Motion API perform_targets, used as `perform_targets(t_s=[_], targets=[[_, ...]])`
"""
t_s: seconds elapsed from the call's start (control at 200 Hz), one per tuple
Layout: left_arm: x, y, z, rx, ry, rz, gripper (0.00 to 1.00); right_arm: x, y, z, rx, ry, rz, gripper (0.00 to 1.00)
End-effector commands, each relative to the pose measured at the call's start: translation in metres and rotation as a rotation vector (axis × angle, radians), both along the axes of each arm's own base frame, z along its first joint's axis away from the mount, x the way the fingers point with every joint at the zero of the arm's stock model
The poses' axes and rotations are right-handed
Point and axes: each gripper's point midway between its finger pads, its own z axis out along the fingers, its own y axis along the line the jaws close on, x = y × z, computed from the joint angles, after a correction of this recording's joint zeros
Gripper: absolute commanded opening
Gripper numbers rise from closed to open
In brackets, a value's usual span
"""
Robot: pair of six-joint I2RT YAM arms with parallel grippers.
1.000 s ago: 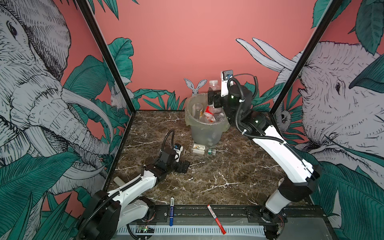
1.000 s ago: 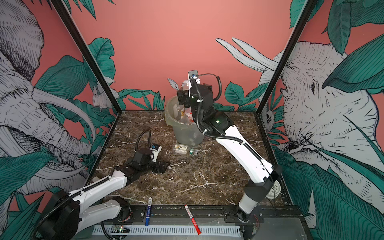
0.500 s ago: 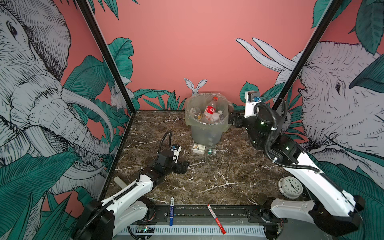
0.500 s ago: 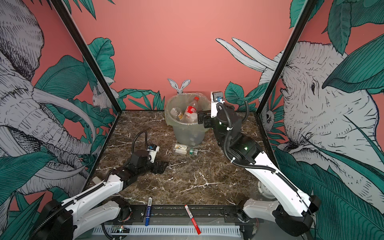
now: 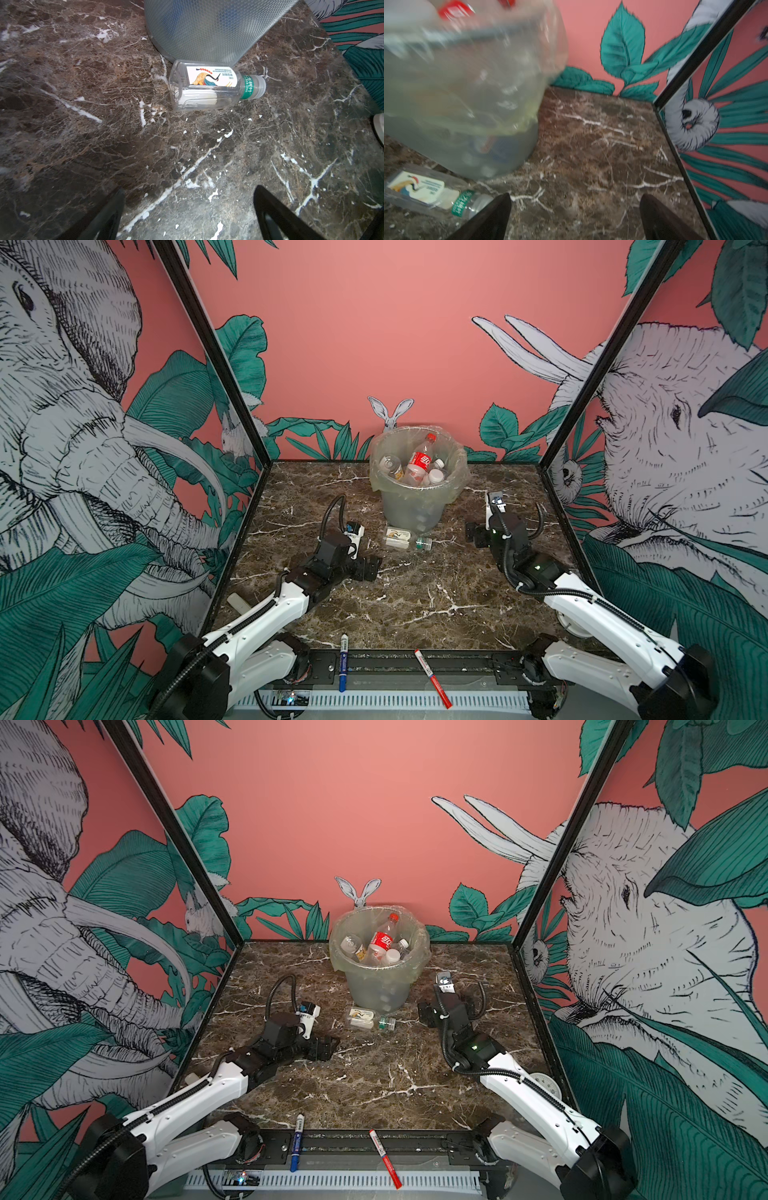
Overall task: Throw the plastic bottles in the bin
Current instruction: 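Withdraw the right arm from the bin while the left gripper approaches the green-capped bottle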
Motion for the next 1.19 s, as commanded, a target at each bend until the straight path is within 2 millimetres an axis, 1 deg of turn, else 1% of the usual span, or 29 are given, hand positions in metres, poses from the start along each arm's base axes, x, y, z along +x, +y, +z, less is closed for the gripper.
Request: perform_targets(t_s=[0.0,0.065,0.125,0.19,0.285,0.33,0.395,0.52,0.565,0.645,0.71,0.85,1.005,1.11,1.19], targets=[[0.007,-0.010,0.005,-0.024,0.026,0.046,0.98,0.008,0.018,-0.007,0.155,-0.025,0.052,0.99],[0.013,-0.016,0.003,-0.026,0.047,0.063,0.98,0.011,0.022,-0.025,0.151,0.012,0.055,0.99],[0.019,-0.022,0.000,-0.033,0.066,0.083,0.98,0.013,0.024,-0.038,0.143,0.043,0.054,0.99],[0.027,-0.028,-0.001,-0.045,0.070,0.096,0.98,0.015,0.028,-0.050,0.140,0.078,0.067,0.99],[0.041,-0.030,0.001,-0.030,0.042,0.123,0.98,0.017,0.032,-0.067,0.156,0.113,0.074,0.99],[0.048,-0.031,0.001,-0.016,0.029,0.135,0.98,0.017,0.033,-0.071,0.161,0.134,0.075,0.99],[0.058,-0.036,0.001,-0.003,0.012,0.135,0.98,0.017,0.034,-0.071,0.160,0.140,0.081,0.99],[0.076,-0.056,0.003,-0.018,-0.026,0.069,0.98,0.017,0.033,-0.074,0.176,0.158,0.082,0.99],[0.083,-0.061,0.003,-0.025,-0.042,0.054,0.97,0.017,0.032,-0.074,0.180,0.157,0.081,0.99],[0.090,-0.070,-0.001,-0.054,-0.041,0.012,0.96,0.017,0.029,-0.073,0.181,0.156,0.073,0.99],[0.095,-0.072,-0.004,-0.067,-0.045,-0.005,0.95,0.016,0.026,-0.073,0.189,0.156,0.069,0.99],[0.097,-0.080,-0.009,-0.076,-0.078,-0.060,0.94,0.015,0.026,-0.071,0.215,0.153,0.086,0.99],[0.101,-0.083,-0.010,-0.071,-0.114,-0.080,0.93,0.014,0.029,-0.070,0.228,0.156,0.107,0.99],[0.097,-0.090,-0.013,-0.093,-0.102,-0.117,0.90,0.014,0.029,-0.070,0.226,0.155,0.107,0.99],[0.089,-0.096,-0.016,-0.102,-0.084,-0.147,0.89,0.015,0.029,-0.069,0.225,0.153,0.106,0.99]])
